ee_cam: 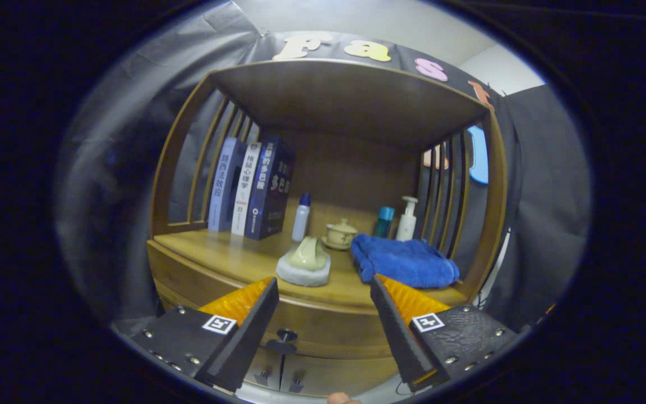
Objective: Pull open the drawer, take out the items inside it, and place them on the countertop above the cabinet.
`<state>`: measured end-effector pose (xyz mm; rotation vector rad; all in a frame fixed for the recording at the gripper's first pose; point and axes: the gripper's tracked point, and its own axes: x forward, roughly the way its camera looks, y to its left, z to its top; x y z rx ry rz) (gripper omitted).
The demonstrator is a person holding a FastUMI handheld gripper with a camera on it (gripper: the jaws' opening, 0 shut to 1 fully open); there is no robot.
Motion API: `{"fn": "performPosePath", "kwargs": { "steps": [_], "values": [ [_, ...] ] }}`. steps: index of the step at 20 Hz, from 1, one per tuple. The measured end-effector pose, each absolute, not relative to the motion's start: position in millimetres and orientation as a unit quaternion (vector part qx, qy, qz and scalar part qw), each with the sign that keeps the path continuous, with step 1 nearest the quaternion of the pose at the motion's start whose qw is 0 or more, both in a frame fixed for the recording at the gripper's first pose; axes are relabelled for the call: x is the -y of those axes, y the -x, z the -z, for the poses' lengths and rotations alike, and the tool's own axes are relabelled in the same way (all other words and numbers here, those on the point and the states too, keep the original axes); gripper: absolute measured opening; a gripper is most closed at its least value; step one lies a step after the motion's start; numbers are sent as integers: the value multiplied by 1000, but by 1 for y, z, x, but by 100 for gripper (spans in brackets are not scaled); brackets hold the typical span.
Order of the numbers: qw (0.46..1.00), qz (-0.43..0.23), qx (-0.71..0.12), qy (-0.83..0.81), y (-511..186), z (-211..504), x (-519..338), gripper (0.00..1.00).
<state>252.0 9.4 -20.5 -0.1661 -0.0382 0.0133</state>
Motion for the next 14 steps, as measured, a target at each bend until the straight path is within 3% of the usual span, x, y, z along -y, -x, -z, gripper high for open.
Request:
{"fn": "performPosePath", "kwargs": {
  "steps": [9, 14],
  "values": [
    [992, -78, 94, 20, -233, -62, 77, 98],
    [983, -113, 142, 4, -199, -72, 134, 98]
  ]
}}
